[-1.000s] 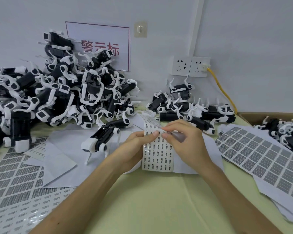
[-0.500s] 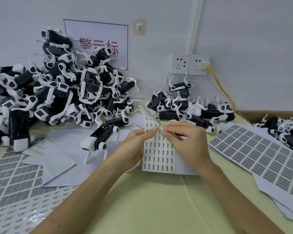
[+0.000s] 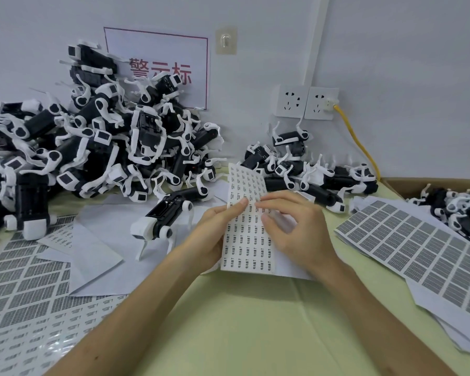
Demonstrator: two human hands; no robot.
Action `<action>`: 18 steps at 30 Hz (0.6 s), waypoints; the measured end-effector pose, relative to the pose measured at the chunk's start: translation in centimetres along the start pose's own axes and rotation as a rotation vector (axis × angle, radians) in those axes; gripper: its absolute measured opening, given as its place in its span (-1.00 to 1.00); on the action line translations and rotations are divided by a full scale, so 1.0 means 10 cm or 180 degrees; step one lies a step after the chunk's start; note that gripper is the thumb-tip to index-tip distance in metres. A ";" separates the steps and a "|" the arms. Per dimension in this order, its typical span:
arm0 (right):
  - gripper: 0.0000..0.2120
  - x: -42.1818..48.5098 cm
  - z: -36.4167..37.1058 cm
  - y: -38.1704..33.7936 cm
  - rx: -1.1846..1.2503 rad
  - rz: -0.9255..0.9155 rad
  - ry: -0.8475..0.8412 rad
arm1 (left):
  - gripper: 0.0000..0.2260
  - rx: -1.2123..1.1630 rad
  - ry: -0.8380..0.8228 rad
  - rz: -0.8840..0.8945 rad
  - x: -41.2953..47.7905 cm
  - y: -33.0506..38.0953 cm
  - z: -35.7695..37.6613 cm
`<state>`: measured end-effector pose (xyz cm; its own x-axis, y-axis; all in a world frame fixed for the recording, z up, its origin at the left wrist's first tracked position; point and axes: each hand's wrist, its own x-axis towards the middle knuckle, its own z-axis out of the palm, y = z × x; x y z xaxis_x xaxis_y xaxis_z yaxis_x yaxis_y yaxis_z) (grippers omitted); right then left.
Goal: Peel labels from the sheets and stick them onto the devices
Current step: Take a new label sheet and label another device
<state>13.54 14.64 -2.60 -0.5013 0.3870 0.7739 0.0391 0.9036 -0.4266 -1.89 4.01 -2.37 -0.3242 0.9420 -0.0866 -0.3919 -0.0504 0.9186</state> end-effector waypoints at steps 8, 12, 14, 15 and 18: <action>-0.80 0.04 -0.01 -0.01 0.0888 0.0633 -0.0334 | -0.73 0.0624 0.0228 -0.0043 0.05 -0.08 0.02; -0.80 0.09 -0.02 0.01 0.1731 0.1100 -0.0180 | -0.35 0.2618 0.0550 0.0953 0.07 -0.21 0.01; -0.75 0.09 -0.03 0.03 0.1821 0.1232 -0.0103 | -0.21 0.2783 0.0751 0.1345 0.06 -0.21 0.03; -0.74 0.09 -0.03 0.04 0.1808 0.1264 -0.0073 | -0.29 0.2663 0.0774 0.1556 0.06 -0.20 0.04; -0.71 0.10 -0.02 0.04 0.1717 0.1275 -0.0061 | -0.78 0.1990 0.0629 0.1757 0.08 -0.14 0.03</action>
<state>13.23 15.36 -1.93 -0.5534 0.6655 0.5009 -0.2096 0.4707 -0.8570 -1.29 4.91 -3.61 -0.4958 0.7582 0.4234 0.3942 -0.2379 0.8877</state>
